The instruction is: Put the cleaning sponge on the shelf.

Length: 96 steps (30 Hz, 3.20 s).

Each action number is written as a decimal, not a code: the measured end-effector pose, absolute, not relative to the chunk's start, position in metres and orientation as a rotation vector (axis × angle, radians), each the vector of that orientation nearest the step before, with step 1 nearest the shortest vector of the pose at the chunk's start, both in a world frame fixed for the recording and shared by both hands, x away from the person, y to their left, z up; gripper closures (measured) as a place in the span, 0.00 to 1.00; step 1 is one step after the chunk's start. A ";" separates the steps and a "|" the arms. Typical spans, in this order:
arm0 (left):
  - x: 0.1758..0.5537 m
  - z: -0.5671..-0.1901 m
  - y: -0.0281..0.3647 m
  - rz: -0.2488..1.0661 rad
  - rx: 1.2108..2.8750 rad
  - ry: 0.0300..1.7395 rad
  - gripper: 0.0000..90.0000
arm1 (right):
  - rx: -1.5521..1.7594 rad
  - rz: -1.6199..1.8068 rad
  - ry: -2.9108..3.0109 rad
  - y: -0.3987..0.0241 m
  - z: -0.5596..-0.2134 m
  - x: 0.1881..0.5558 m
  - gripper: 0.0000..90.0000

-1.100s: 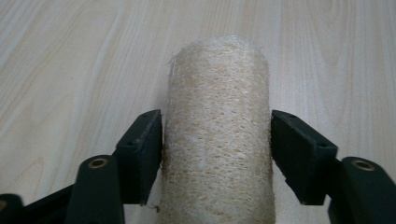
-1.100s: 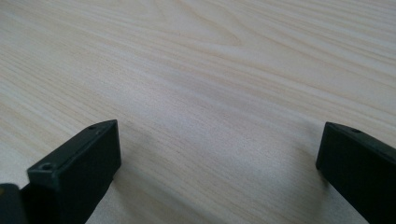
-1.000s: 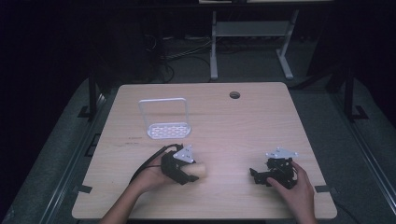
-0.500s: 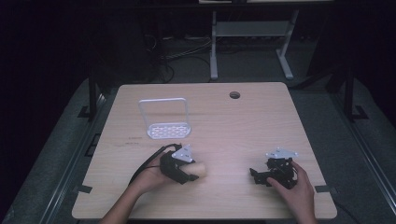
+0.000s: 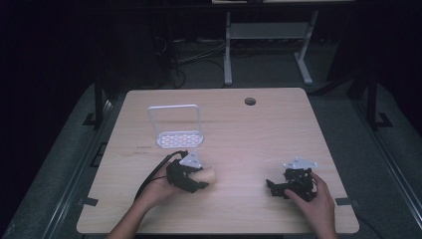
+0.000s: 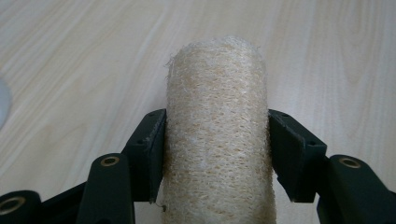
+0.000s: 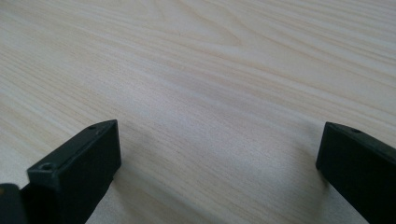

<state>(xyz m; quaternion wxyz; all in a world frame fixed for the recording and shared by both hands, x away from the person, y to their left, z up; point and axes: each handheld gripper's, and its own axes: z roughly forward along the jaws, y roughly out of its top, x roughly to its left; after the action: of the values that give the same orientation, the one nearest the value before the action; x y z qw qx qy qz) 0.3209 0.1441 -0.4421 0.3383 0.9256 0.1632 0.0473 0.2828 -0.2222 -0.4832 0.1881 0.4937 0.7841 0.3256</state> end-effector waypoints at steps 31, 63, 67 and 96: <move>0.340 -0.431 0.186 0.341 2.324 0.783 0.46 | 1.389 0.916 2.206 -0.222 -0.483 0.283 0.00; 0.372 -0.432 0.201 0.405 2.264 0.939 0.46 | 1.389 0.916 2.206 -0.222 -0.483 0.283 0.00; 0.378 -0.431 0.202 0.412 2.264 0.946 0.46 | 1.390 0.916 2.206 -0.222 -0.483 0.283 0.00; 0.414 -0.426 0.185 0.437 2.282 0.957 0.46 | 1.389 0.916 2.206 -0.222 -0.483 0.283 0.00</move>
<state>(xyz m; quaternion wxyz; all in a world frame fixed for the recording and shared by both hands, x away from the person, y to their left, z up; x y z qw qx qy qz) 0.4140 0.1851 -0.4257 0.3091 0.8636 0.3623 0.1654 0.2828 -0.2222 -0.4832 0.1881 0.4938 0.7841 0.3256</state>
